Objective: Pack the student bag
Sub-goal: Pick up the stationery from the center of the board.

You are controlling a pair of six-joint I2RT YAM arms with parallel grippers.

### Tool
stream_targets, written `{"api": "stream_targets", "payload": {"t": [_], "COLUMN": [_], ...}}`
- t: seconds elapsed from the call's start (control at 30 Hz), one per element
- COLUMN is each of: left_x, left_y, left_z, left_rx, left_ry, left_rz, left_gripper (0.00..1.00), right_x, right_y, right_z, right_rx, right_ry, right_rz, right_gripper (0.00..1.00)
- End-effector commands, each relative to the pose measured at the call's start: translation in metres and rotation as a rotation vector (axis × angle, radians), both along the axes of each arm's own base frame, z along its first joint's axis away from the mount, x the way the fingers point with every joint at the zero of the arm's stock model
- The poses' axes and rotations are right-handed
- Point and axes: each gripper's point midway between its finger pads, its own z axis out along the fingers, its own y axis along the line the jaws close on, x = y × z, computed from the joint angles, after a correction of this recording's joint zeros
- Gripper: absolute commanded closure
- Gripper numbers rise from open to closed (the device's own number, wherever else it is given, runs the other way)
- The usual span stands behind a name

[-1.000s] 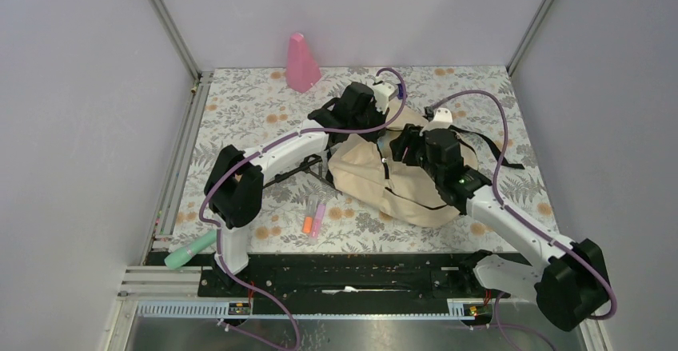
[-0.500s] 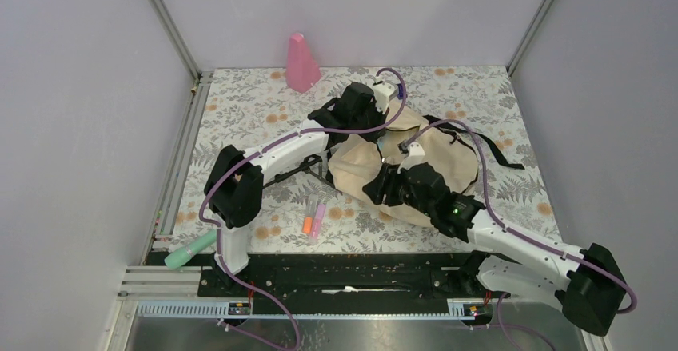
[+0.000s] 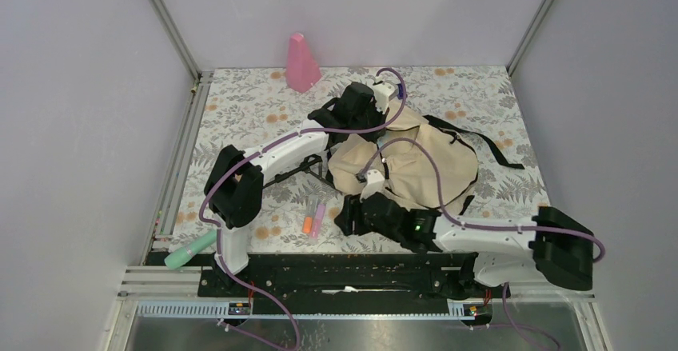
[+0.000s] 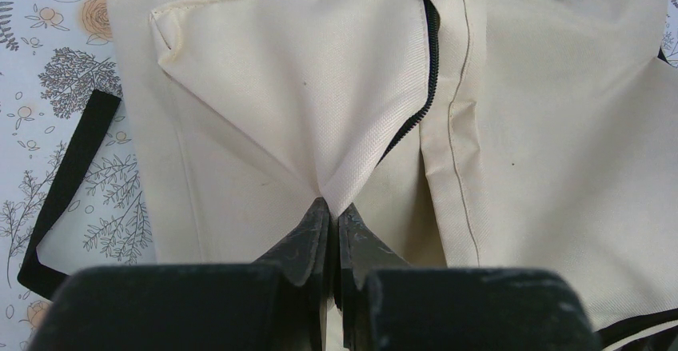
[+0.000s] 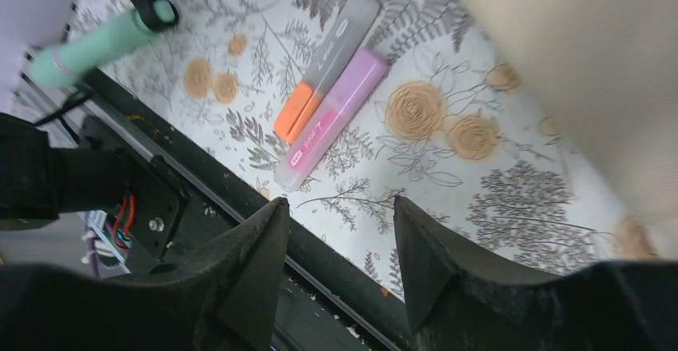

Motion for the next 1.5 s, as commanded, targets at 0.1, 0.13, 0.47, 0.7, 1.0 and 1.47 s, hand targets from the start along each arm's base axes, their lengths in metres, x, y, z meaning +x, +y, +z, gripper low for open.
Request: {"api": "stream_targets", "payload": {"t": [0.1,0.13,0.47,0.7,1.0,1.47], "left_x": [0.01,0.01,0.01,0.01,0.01,0.009], "left_y": [0.001,0.001,0.001,0.002,0.002,0.001], "left_z": [0.054,0.055,0.061,0.059,0.059,0.059], "left_rx": [-0.086,-0.085,-0.093,-0.091,-0.089,-0.091], "left_ry": [-0.122,-0.124,-0.134,-0.131,-0.13,-0.131], "left_rz": [0.015,0.016,0.016,0.017,0.018,0.015], "left_gripper": [1.0,1.0,1.0,1.0,1.0,1.0], "right_x": [-0.012,-0.015,-0.02,-0.026,-0.025,-0.021], "right_y": [0.065,0.071,0.087,0.089,0.096,0.098], "right_z": [0.008,0.005,-0.037,-0.056,-0.071,-0.082], "right_rx": [0.002,-0.014,-0.218,-0.274,-0.33,-0.379], "right_ry": [-0.037,-0.038,-0.047,-0.024,-0.026,-0.032], "right_rz": [0.054,0.065,0.115,0.149,0.154,0.142], "right_gripper": [0.41,0.41,0.39,0.38,0.37,0.36]}}
